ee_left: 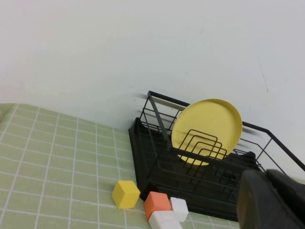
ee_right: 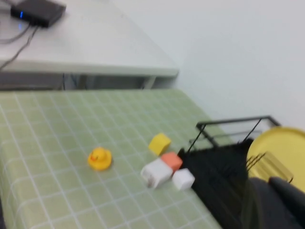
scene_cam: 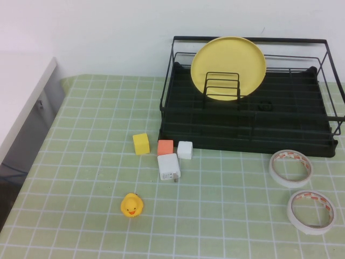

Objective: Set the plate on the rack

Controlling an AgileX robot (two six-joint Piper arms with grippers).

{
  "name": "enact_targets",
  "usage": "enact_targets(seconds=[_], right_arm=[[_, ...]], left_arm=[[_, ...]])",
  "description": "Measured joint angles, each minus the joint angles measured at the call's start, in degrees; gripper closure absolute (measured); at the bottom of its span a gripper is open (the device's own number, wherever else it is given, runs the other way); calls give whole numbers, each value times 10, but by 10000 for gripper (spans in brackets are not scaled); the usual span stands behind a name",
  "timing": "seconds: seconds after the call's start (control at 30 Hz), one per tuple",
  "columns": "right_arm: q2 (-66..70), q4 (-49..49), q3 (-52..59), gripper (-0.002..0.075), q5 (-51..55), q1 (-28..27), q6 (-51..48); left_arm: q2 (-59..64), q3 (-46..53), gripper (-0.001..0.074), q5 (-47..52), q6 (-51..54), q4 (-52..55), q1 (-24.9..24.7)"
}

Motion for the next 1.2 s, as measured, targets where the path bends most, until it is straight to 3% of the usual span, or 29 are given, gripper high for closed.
enact_targets(seconds=[0.33, 0.43, 0.7, 0.9, 1.03, 1.2], right_arm=[[-54, -26, 131, 717, -195, -1, 0], [-58, -16, 178, 717, -245, -29, 9], [-109, -33, 268, 717, -246, -260, 89], [-194, -41, 305, 717, -168, -408, 98], [-232, -64, 329, 717, -139, -454, 157], [-237, -162, 330, 717, -108, -465, 276]], left_arm=[[0, 0, 737, -1, -1, 0, 0], [0, 0, 737, -1, -1, 0, 0], [0, 0, 737, -1, -1, 0, 0], [0, 0, 737, -1, -1, 0, 0], [0, 0, 737, -1, -1, 0, 0], [0, 0, 737, -1, -1, 0, 0]])
